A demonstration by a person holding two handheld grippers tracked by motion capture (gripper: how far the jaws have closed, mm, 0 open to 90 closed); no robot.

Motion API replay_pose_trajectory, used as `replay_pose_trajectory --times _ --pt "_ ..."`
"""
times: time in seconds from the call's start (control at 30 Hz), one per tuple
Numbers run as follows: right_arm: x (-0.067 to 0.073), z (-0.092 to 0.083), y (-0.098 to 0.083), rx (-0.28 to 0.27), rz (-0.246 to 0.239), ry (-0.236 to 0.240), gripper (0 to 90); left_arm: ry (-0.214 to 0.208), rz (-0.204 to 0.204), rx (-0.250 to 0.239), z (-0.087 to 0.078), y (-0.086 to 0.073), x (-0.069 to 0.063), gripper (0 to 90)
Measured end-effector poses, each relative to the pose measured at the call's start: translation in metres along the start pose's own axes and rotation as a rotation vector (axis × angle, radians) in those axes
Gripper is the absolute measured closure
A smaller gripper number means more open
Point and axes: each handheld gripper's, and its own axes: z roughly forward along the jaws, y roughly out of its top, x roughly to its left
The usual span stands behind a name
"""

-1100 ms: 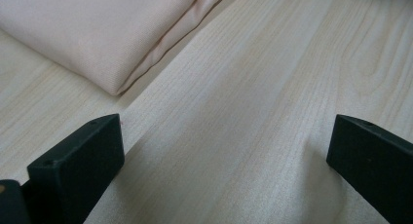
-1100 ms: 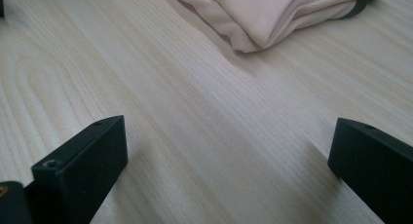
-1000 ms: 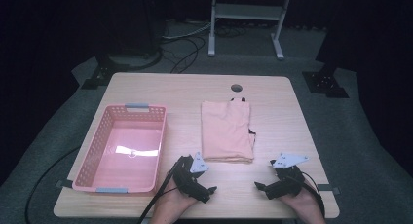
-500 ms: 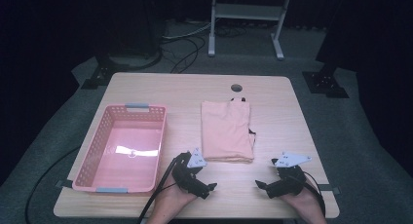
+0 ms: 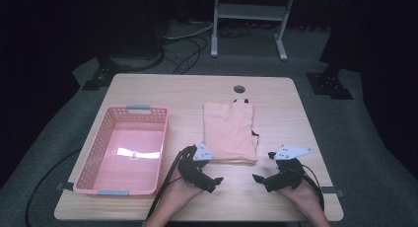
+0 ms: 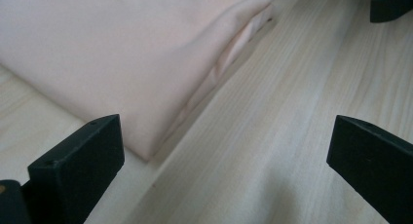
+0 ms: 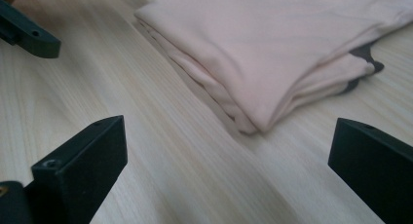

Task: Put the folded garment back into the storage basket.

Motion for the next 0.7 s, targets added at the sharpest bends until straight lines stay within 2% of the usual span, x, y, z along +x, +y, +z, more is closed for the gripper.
replay_pose_trajectory --times 0.3,0.4,0.7 --pt "0.002 0.017 0.019 -0.010 -0.024 0.071 0.9 -0.018 -0.015 -0.011 0.004 0.009 0.009 0.0" --pt "0.002 0.023 0.020 -0.011 -0.021 0.097 0.8 -0.019 -0.016 -0.015 0.005 0.011 0.011 0.0" --pt "0.003 0.039 0.019 0.034 -0.014 0.139 0.8 -0.039 -0.017 -0.007 0.013 0.010 0.012 0.0"
